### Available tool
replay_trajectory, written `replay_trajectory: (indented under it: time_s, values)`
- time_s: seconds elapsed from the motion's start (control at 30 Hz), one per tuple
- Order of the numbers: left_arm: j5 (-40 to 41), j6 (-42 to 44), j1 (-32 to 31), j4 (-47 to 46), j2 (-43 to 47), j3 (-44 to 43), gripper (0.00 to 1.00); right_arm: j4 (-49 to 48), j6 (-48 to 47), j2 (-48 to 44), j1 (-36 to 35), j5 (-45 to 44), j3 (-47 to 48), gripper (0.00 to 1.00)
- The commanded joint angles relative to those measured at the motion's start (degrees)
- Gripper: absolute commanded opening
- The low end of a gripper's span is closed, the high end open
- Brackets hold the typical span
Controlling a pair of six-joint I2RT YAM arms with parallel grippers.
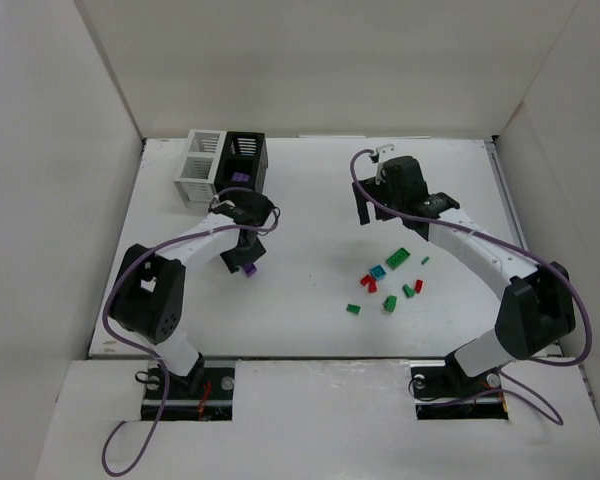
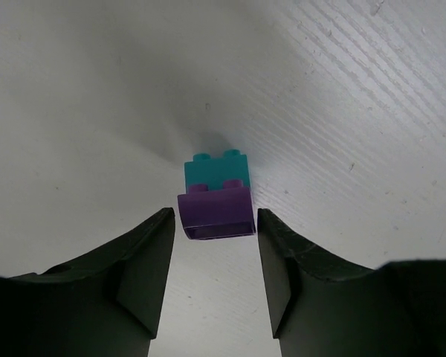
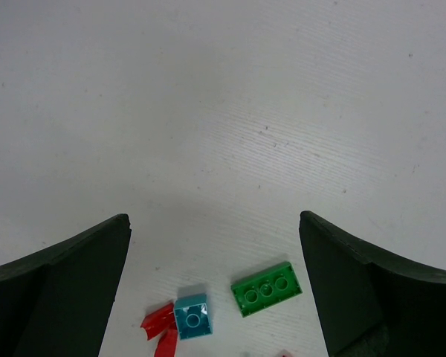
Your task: Sort the legos into containers by color
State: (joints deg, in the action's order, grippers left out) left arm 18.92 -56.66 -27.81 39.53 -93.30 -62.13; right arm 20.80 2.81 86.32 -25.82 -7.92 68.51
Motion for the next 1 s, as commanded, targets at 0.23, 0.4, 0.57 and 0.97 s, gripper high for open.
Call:
replay_trajectory:
  time_s: [0.23,0.4,0.57,0.97]
  values:
    - [1.7,0.2,-0.3,0.9,0.0,-0.8,0.14,0.5,0.1,0.2,0.5,0.9,0.4,1.00]
    - [1.1,4.7,-0.3,-1.4,2.1,-1.3,0.00,-0.1,-1.4,0.2,0.5,2.9,0.4,1.00]
    - [-6.0,18.8,-1.5,-14.2,10.2,-2.6,0.00,-2.8,-3.7,-2.5,2.9,11.6,0.4,1.00]
    - [-52.1,58.3,-2.9,-45.8,29.2,7.3,0.00,-13.2,-17.9,-9.9,7.6,69.0,-3.4,1.00]
